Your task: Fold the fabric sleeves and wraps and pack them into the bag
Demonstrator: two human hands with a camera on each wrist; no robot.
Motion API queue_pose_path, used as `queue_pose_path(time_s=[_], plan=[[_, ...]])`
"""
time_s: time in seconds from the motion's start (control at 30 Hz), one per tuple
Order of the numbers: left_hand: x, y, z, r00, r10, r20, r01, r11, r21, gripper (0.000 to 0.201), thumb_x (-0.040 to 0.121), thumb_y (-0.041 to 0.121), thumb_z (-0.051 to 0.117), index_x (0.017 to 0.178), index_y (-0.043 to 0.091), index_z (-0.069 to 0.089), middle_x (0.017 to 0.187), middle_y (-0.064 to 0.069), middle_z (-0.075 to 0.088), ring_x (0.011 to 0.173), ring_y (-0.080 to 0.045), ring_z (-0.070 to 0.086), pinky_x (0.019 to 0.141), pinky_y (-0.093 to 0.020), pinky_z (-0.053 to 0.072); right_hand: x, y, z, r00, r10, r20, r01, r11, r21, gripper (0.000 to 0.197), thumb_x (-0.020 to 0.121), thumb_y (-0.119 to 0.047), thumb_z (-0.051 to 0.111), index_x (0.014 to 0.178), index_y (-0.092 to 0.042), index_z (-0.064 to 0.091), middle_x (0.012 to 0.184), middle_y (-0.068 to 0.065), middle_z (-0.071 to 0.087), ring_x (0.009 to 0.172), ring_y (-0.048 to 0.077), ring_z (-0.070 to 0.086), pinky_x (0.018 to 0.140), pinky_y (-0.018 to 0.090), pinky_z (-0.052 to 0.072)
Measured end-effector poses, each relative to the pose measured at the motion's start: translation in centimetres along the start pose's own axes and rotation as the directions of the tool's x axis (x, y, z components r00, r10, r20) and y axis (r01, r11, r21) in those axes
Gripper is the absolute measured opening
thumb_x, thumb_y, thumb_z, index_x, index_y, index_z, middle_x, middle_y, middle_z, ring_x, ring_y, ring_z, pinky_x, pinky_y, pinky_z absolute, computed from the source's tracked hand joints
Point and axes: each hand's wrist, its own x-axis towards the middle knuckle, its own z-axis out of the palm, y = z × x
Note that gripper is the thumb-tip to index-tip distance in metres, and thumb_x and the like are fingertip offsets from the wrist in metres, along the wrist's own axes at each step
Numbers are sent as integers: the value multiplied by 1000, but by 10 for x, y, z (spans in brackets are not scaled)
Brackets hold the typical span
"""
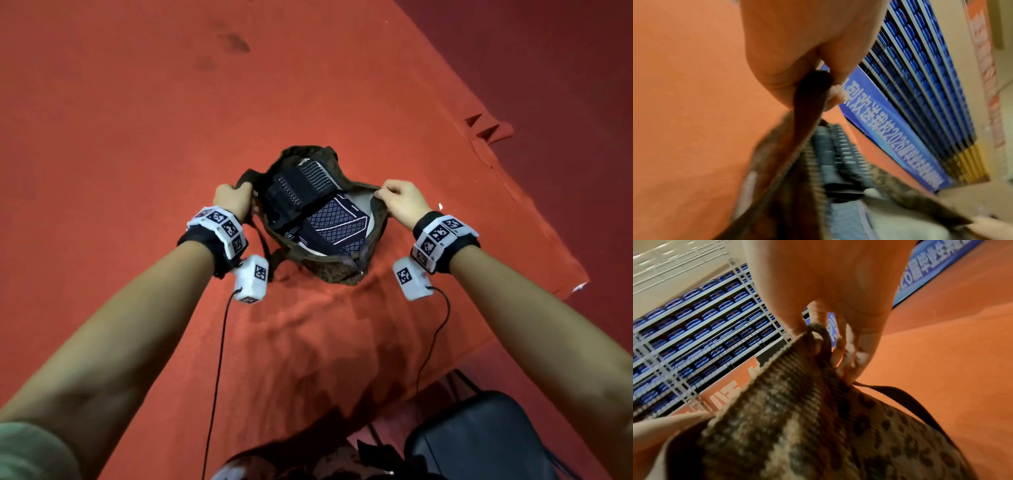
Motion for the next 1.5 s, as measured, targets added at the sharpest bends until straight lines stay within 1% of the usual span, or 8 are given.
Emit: queue_pose_path(time_s=[0.13,0.3,0.43,0.73,0.83,1.07,1.23,1.5], plan=[[2,28,17,993,86,77,-76,989,-124,21,86,1,49,65,3,53,37,4,52,34,-10,52,42,-20,41,14,-5,11,999,-43,11,42,998,42,36,93,-21,50,59,-18,38,57,-1,38,57,15,39,56,28,31],[-4,24,20,941,330,80,-318,774,547,48,82,15,60,123,-3,42,126,-22,48,114,-40,48,91,-41,39,28,-2,12,1000,-5,15,6,997,-76,6,88,-15,54,91,-15,49,72,-6,47,76,18,47,59,27,33],[-12,6,33,716,657,238,-618,438,653,76,78,16,60,146,11,25,150,-14,26,139,-35,23,112,-53,25,26,-5,12,1000,-5,18,9,980,-198,31,90,-23,55,120,-13,55,96,3,60,84,21,57,70,23,38],[-8,4,56,772,121,623,-633,78,770,58,98,41,37,149,22,20,159,1,12,146,-25,10,105,-71,3,21,-11,3,964,-222,-146,223,975,-10,17,91,-16,56,101,-12,69,93,-3,65,88,10,55,78,17,35],[-28,10,58,769,274,578,-619,91,780,40,96,34,39,132,20,49,139,-3,46,136,-28,31,100,-78,1,13,0,9,985,-134,-111,140,989,46,15,91,-18,59,102,-15,68,82,-6,62,79,12,55,73,19,39],[-83,-16,73,333,454,827,-931,19,364,63,87,56,51,138,24,35,113,-5,56,102,-28,58,89,-40,43,-28,13,25,981,181,-70,-151,938,311,22,92,1,30,99,-10,48,79,8,57,62,17,56,65,33,52],[-87,-46,81,389,414,823,-918,249,308,39,89,25,57,127,24,51,108,-5,55,98,-29,59,84,-41,47,-77,41,50,944,291,158,-324,909,263,23,85,11,43,76,-10,46,82,22,64,45,11,59,58,32,51],[-83,-42,76,507,480,716,-746,660,86,15,85,7,66,100,9,70,93,2,68,90,-9,61,83,-3,37,-119,39,65,907,151,393,-354,780,516,34,92,0,53,126,5,49,82,11,64,54,2,65,63,17,55]])
